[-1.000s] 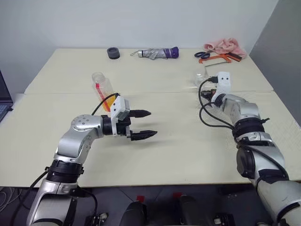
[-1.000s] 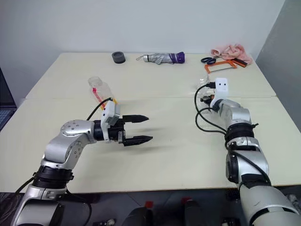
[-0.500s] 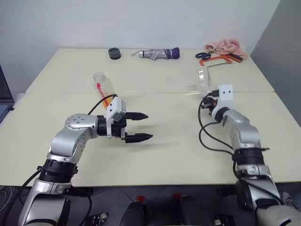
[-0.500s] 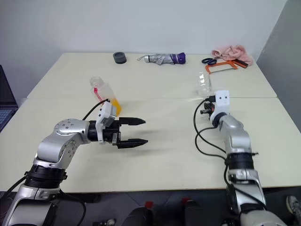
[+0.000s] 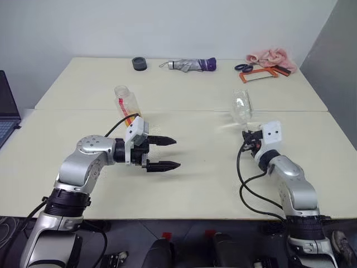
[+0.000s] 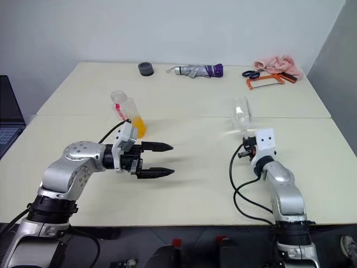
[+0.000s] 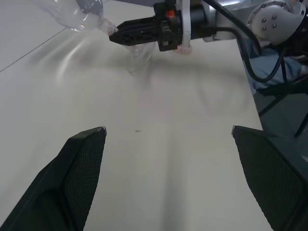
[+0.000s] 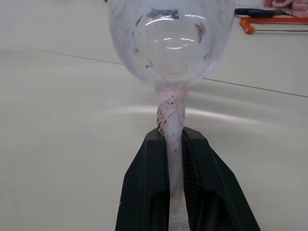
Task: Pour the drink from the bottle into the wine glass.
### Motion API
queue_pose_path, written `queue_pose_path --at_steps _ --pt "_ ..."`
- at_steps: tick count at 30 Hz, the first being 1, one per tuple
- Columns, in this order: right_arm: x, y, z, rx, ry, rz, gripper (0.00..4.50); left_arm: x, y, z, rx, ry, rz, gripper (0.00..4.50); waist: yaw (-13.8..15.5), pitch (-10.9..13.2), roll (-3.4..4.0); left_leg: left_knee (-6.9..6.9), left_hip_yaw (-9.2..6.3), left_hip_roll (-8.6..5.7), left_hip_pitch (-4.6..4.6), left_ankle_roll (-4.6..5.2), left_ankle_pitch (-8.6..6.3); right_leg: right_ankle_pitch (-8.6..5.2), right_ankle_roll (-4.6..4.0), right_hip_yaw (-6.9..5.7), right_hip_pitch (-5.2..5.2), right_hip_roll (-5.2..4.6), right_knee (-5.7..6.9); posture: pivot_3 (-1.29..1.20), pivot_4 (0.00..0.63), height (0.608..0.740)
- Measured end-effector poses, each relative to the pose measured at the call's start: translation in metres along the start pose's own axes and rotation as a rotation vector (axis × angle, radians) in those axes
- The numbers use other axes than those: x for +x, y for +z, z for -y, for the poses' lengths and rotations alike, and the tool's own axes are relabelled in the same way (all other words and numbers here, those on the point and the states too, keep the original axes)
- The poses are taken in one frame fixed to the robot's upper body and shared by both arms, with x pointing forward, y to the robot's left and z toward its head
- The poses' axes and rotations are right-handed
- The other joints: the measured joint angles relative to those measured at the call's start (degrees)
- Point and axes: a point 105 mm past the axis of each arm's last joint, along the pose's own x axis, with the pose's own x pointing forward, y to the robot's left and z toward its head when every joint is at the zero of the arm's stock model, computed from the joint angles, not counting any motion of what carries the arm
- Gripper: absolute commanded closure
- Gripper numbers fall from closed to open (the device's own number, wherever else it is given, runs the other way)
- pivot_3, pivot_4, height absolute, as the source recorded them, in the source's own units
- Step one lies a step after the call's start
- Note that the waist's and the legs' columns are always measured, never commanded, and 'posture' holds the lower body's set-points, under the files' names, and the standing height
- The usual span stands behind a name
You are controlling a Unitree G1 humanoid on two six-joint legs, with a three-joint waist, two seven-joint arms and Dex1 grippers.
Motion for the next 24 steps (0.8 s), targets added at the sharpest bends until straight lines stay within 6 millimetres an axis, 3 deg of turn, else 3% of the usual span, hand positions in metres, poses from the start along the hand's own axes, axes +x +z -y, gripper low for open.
queue_pose_path --at_steps 6,11,14,18,24 --pt "-0.012 -0.009 -0.004 -0.023 0.001 -0.011 4.40 0.002 0.004 -0.002 0.035 0.015 0.012 0.00 0.65 -0.41 -0.25 -0.02 -0.04 0.00 0.18 0.01 -0.01 -0.01 0.00 -0.02 0.24 0.04 -0.09 0.00 0.150 0.740" --pt "-0.017 -0.014 -0.006 -0.036 -0.001 -0.013 4.40 0.002 0.007 -0.008 0.053 0.070 0.031 0.00 1.20 -0.47 -0.27 -0.41 -0.14 0.02 1.10 0.07 -0.05 -0.02 0.02 -0.01 1.34 0.27 -0.90 0.00 0.150 0.740" --pt "-0.004 -0.005 -0.013 -0.031 0.017 0.024 4.40 -0.001 0.009 -0.013 0.054 0.110 0.044 0.00 1.10 -0.45 -0.27 -0.71 -0.01 0.02 1.52 0.07 -0.05 -0.02 0.02 0.18 1.50 0.30 -0.92 0.00 0.150 0.740" --pt "0.030 0.009 -0.020 0.026 0.029 0.051 4.40 0.001 0.013 -0.015 0.062 0.121 0.060 0.00 -0.33 -0.33 -0.09 -0.85 0.06 0.19 1.61 0.07 -0.05 -0.02 -0.02 0.30 1.37 0.50 -0.85 0.00 0.150 0.740" --pt "0.060 0.032 -0.016 0.043 0.014 0.124 4.40 0.000 0.013 -0.018 0.061 0.139 0.062 0.00 -0.30 -0.20 0.13 -0.88 0.01 0.19 1.00 0.04 -0.03 -0.05 -0.13 0.24 0.77 0.43 -0.79 0.00 0.150 0.740"
